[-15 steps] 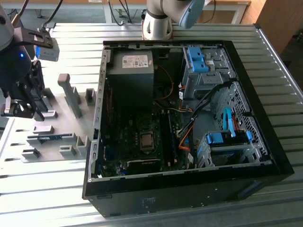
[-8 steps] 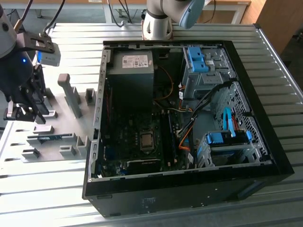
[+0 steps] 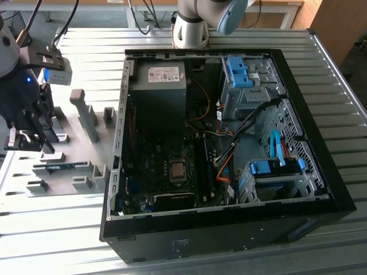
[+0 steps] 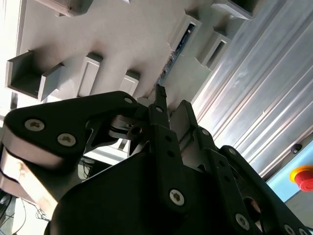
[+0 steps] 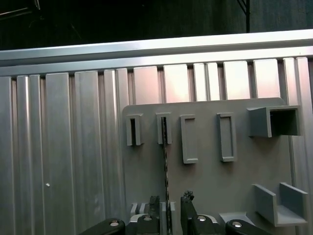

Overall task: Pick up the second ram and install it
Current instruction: 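Pick up the second ram and move it above second insertion slot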

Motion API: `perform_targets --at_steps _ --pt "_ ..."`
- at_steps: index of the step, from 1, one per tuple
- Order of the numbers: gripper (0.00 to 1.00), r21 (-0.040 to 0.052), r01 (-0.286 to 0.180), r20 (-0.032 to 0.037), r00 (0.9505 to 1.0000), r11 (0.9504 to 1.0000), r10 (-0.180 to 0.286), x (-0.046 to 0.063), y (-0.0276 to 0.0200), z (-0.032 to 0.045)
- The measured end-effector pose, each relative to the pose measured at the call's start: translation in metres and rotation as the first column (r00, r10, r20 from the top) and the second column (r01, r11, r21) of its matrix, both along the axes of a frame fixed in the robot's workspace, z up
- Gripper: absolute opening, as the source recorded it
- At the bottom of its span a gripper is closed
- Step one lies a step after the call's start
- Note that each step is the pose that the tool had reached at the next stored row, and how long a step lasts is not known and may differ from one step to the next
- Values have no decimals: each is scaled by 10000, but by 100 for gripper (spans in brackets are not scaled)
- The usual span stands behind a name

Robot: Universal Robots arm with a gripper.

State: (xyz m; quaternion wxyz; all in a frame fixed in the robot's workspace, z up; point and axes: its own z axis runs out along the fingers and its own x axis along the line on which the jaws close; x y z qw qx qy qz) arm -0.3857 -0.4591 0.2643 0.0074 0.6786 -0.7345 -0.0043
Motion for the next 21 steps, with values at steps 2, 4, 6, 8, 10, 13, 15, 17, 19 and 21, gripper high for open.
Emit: perform_targets --at_steps 2,4,6,8,10,13,15,17,19,21 --pt "31 0 0 0 10000 10000 0 -15 -2 -23" --pt "31 -2 0 -2 10000 10000 0 -29 -3 -46" --pt "31 -1 0 -1 10000 10000 0 -42 -3 -72" --pt "31 0 0 0 10000 10000 0 -54 -3 -99" --pt "31 0 0 1 10000 10000 0 -63 -3 -133" --pt "31 -1 1 0 10000 10000 -1 -74 -3 -183" --pt "31 -1 1 0 10000 10000 -1 -82 -3 -217" --pt "31 -1 0 0 10000 10000 0 -88 -5 -248" --pt "31 -1 0 0 10000 10000 0 -93 -6 -275" --pt "31 -1 -6 0 10000 10000 6 -95 -8 -301"
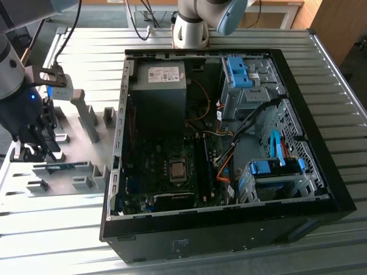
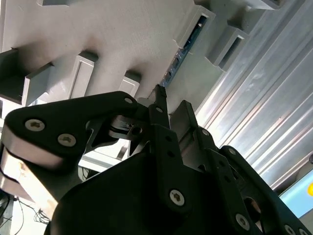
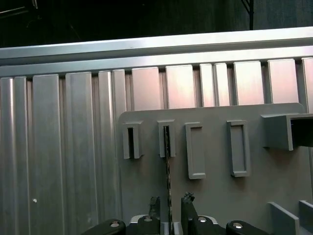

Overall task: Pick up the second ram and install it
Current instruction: 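Pick up the second ram and move it above second insertion slot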

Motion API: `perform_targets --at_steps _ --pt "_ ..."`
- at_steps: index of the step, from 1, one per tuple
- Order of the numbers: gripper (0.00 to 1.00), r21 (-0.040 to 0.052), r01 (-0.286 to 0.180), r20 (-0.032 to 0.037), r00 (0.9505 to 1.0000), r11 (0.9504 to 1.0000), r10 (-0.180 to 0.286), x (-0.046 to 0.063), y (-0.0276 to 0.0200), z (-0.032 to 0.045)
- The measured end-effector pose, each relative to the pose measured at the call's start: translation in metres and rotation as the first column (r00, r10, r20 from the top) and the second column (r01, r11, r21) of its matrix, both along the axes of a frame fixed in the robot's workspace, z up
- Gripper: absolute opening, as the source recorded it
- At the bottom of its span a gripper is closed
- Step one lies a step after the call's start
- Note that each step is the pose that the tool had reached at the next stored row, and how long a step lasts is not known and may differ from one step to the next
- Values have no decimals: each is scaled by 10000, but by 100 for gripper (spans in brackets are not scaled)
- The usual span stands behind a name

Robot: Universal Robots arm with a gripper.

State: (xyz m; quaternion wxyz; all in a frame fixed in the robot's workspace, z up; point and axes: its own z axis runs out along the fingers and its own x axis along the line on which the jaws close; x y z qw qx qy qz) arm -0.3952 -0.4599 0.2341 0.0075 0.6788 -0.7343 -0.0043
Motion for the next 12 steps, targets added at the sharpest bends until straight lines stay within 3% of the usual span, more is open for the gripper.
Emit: perform_targets --at_steps 12 --pt "31 -4 -186 25 9998 9998 186 -23 -5 -111"
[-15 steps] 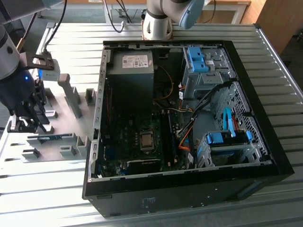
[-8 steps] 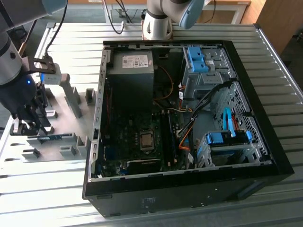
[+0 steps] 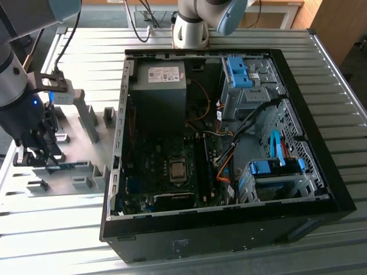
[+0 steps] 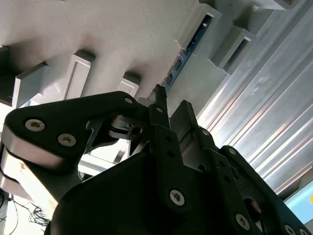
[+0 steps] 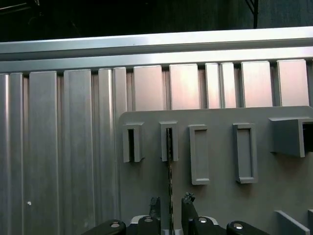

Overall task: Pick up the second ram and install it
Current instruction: 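Pick up the second ram and move it above second insertion slot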

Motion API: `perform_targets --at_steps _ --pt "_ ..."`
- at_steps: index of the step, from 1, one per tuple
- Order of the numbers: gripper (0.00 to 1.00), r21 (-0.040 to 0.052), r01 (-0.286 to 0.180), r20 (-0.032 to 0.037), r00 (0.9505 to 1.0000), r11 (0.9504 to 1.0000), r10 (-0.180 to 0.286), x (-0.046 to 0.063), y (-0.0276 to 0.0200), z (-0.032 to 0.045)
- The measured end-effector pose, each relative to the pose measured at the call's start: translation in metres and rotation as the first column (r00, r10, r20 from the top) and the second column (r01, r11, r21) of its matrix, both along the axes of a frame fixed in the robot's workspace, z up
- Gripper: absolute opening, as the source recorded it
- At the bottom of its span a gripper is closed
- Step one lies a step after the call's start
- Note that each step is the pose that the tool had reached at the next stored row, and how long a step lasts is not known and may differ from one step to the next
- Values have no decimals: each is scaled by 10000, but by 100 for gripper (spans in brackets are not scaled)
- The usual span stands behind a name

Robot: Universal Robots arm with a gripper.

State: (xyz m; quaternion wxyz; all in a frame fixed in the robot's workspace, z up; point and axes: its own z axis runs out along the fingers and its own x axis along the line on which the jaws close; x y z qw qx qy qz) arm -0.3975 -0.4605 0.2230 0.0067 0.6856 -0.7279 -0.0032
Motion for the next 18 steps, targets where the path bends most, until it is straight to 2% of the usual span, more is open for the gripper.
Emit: perform_targets --at_steps 12,18 --pt "31 1 -15 23 10000 10000 15 -16 -2 -128" --pt "31 -38 -281 21 9996 9996 281 -20 -4 -181"
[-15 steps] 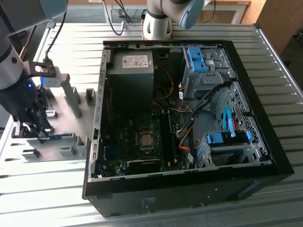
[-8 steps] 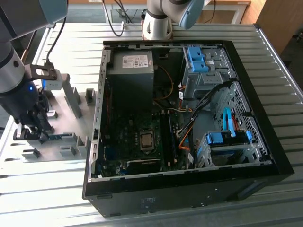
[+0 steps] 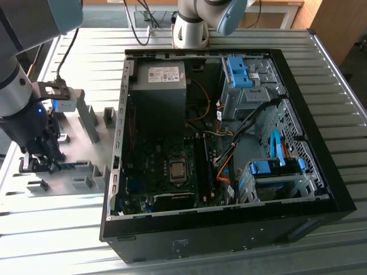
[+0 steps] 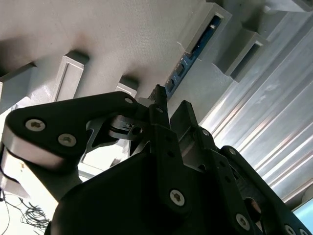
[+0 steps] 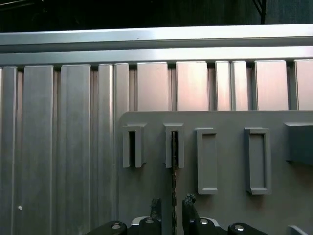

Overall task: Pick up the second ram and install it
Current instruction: 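Pick up the second ram and move it above second insertion slot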

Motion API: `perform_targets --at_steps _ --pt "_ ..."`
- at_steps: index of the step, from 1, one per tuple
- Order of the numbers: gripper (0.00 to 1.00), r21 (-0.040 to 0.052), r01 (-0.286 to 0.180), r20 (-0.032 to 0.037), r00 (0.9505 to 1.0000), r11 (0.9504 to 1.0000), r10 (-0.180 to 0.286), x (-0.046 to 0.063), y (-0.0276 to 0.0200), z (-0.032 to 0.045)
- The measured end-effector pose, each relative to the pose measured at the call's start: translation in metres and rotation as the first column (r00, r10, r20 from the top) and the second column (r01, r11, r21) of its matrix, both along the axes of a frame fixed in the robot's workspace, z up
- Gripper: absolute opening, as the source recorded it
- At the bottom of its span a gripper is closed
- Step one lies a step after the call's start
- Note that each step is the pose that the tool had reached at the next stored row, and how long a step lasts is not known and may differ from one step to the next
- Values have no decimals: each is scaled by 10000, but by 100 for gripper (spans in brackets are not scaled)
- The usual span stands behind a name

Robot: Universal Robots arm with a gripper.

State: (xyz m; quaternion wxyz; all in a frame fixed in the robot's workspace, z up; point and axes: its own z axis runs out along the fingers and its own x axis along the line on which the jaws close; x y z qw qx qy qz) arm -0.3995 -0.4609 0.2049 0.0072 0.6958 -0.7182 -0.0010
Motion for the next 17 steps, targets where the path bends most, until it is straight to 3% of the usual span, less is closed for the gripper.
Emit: perform_targets --at_steps 8,10,11,17 --pt "31 1 -8 31 10000 10000 8 -18 0 -54" --pt "30 1 -8 32 10000 10000 8 -19 0 -64" --pt "23 0 -8 33 10000 10000 8 -20 0 -68" --pt "23 2 -7 45 10000 10000 7 -31 0 -91"
